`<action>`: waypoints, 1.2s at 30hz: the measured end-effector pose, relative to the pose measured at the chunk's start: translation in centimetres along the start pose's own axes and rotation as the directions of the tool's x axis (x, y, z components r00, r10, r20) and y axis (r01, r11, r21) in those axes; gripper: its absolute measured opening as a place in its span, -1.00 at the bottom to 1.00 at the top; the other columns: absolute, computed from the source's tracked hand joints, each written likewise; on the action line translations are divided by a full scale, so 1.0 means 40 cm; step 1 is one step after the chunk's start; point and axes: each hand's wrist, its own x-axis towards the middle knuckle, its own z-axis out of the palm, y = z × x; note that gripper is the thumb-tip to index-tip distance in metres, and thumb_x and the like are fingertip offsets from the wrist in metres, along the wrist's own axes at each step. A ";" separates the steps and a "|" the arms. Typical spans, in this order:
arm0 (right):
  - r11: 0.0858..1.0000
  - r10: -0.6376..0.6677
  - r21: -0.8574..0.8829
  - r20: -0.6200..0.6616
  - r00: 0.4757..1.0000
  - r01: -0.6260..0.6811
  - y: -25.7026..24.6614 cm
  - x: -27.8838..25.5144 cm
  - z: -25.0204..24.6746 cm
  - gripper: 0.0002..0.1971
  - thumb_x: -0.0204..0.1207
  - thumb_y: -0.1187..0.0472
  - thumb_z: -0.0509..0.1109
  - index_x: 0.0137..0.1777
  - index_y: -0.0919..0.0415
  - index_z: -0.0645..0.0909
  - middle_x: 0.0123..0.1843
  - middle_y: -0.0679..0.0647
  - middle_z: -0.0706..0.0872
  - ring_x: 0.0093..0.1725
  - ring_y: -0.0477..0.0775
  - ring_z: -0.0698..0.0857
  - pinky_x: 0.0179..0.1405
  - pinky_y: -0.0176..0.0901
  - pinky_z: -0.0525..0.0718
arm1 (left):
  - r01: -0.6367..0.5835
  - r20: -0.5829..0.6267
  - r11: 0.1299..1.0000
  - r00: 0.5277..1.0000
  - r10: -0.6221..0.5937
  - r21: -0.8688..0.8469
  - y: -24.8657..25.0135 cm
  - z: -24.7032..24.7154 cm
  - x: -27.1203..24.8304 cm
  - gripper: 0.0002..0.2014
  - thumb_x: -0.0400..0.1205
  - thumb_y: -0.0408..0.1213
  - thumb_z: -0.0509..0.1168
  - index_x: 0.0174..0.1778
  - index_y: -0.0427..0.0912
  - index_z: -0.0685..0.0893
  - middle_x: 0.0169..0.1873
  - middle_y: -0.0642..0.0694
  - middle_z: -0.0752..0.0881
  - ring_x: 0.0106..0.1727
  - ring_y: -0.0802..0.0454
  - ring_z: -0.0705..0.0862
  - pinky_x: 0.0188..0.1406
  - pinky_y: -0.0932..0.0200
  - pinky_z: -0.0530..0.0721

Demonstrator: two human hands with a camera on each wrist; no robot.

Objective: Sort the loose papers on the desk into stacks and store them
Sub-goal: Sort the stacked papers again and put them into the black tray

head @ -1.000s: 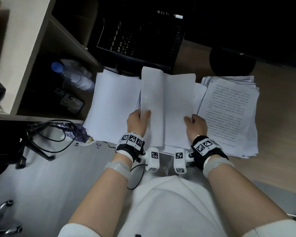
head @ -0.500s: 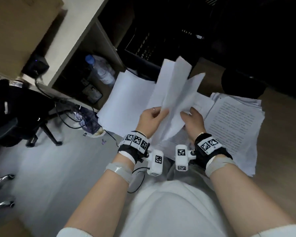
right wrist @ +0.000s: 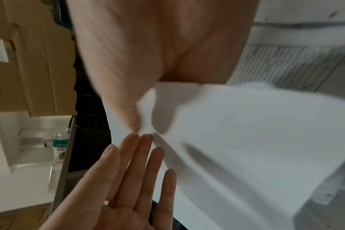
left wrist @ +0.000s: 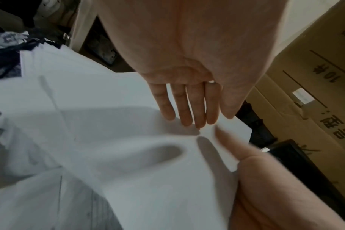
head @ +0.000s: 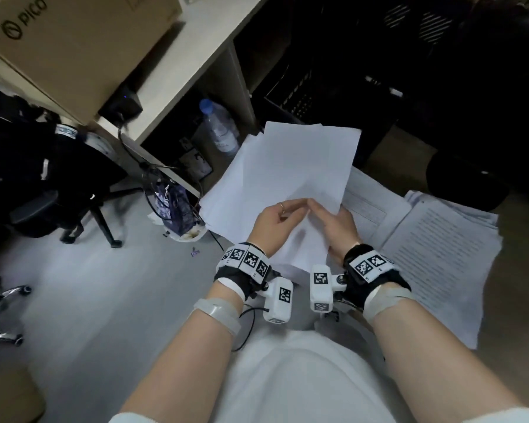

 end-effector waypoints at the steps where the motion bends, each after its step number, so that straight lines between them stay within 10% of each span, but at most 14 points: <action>1: 0.997 -0.026 -0.068 -0.044 0.999 0.023 0.012 0.022 0.025 -0.72 0.60 0.21 0.43 0.29 0.17 0.69 0.14 0.07 0.83 0.16 0.11 0.80 0.26 0.13 0.72 | 0.009 -0.009 1.000 1.000 -0.009 0.008 -0.013 -0.030 0.011 -0.70 0.70 -0.09 0.36 0.35 0.03 0.74 0.23 0.13 0.78 0.29 0.23 0.70 0.45 0.05 0.60; 7: 0.971 0.018 -0.225 -0.247 0.969 -0.076 0.089 0.176 0.220 -0.65 0.56 0.34 0.33 0.34 0.25 0.63 0.20 0.10 0.77 0.13 0.12 0.74 0.27 -0.03 0.68 | 0.138 -0.092 0.984 0.987 -0.128 0.114 -0.113 -0.238 0.094 -0.67 0.71 -0.15 0.35 0.41 0.03 0.67 0.37 0.12 0.67 0.43 0.25 0.55 0.52 0.15 0.44; 13: 0.924 0.124 -0.336 -0.194 0.973 -0.184 0.100 0.234 0.252 -0.40 0.59 0.29 0.42 0.59 0.36 0.33 0.52 0.25 0.52 0.47 0.18 0.56 0.19 -0.26 0.48 | 0.181 -0.042 0.977 0.983 -0.177 0.112 -0.156 -0.284 0.162 -0.68 0.72 -0.24 0.32 0.41 -0.01 0.65 0.39 0.04 0.65 0.43 0.08 0.55 0.46 0.10 0.48; 19: 0.981 0.101 -0.105 -0.437 0.894 -0.162 0.092 0.123 -0.008 -0.48 0.59 0.33 0.42 0.54 0.24 0.42 0.45 0.21 0.61 0.36 0.14 0.64 0.31 0.03 0.63 | 0.136 0.165 0.987 0.975 -0.149 0.089 -0.073 -0.043 0.202 -0.71 0.72 -0.29 0.30 0.37 -0.08 0.67 0.25 0.00 0.72 0.23 0.06 0.69 0.08 0.37 0.67; 24: 0.973 0.052 -0.136 -0.653 0.755 -0.184 0.094 0.015 -0.323 -0.49 0.59 0.34 0.41 0.53 0.30 0.42 0.39 0.09 0.59 0.28 0.04 0.61 0.28 -0.11 0.59 | 0.159 0.322 0.976 0.925 -0.200 0.150 -0.022 0.239 0.175 -0.64 0.72 -0.25 0.32 0.45 -0.14 0.63 0.38 -0.10 0.67 0.35 -0.04 0.66 0.43 -0.05 0.61; 29: 0.888 0.154 -0.171 -0.764 0.627 -0.427 0.150 -0.048 -0.663 -0.16 0.44 -0.03 0.54 0.66 0.15 0.27 0.62 0.18 0.38 0.59 0.28 0.37 0.48 0.20 0.46 | 0.267 0.353 0.940 0.876 -0.328 0.211 -0.024 0.530 0.095 -0.51 0.71 -0.25 0.35 0.59 -0.16 0.47 0.57 -0.19 0.49 0.54 -0.09 0.51 0.37 0.15 0.48; 36: 0.790 0.293 -0.218 -0.687 0.665 -0.573 0.181 -0.017 -0.843 0.19 0.12 -0.30 0.58 0.65 0.25 0.14 0.58 0.24 0.36 0.52 0.34 0.41 0.43 0.33 0.48 | 0.476 0.137 0.847 0.847 -0.514 0.235 -0.097 0.714 0.029 -0.27 0.64 -0.16 0.44 0.70 -0.15 0.27 0.66 -0.14 0.37 0.63 -0.11 0.39 0.60 -0.04 0.39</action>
